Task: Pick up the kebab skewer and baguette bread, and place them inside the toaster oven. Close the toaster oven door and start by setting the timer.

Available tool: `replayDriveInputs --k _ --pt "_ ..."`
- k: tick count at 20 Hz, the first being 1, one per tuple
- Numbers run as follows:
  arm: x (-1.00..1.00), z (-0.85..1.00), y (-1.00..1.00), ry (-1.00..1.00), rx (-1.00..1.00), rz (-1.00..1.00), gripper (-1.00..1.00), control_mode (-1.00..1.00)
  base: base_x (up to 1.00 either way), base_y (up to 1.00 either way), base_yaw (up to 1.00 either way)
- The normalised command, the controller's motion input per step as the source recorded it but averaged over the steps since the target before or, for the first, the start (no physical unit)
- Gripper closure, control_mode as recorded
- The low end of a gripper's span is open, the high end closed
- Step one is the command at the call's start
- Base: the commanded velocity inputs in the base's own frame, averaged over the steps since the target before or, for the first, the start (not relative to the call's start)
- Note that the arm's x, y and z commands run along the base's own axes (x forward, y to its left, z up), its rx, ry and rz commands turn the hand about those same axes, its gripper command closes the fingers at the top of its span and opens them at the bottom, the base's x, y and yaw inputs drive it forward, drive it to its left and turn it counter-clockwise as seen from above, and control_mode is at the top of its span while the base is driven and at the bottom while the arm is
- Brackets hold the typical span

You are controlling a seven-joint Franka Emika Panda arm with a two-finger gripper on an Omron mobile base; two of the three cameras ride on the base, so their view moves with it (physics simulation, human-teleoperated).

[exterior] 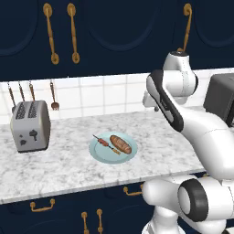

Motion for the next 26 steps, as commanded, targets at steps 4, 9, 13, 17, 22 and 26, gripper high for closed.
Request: replayDriveInputs --k 4,9,13,17,22,26 --pt "0.0 0.0 0.0 0.0 0.0 0.0 -1.0 1.0 0.0 0.0 0.0" --pt "0.0 0.0 0.0 0.0 0.0 0.0 -1.0 1.0 0.0 -0.75 0.0" --pt "0.0 0.0 0.0 0.0 0.0 0.0 -1.0 1.0 0.0 -1.0 0.0" --pt "0.0 0.0 0.0 0.0 0.0 0.0 -1.0 1.0 0.03 -1.0 0.0" --pt "0.0 0.0 0.0 0.0 0.0 0.0 -1.0 1.0 0.05 -0.47 0.0" --pt "0.0 0.0 0.0 0.0 0.0 0.0 -1.0 1.0 0.0 0.0 0.0"
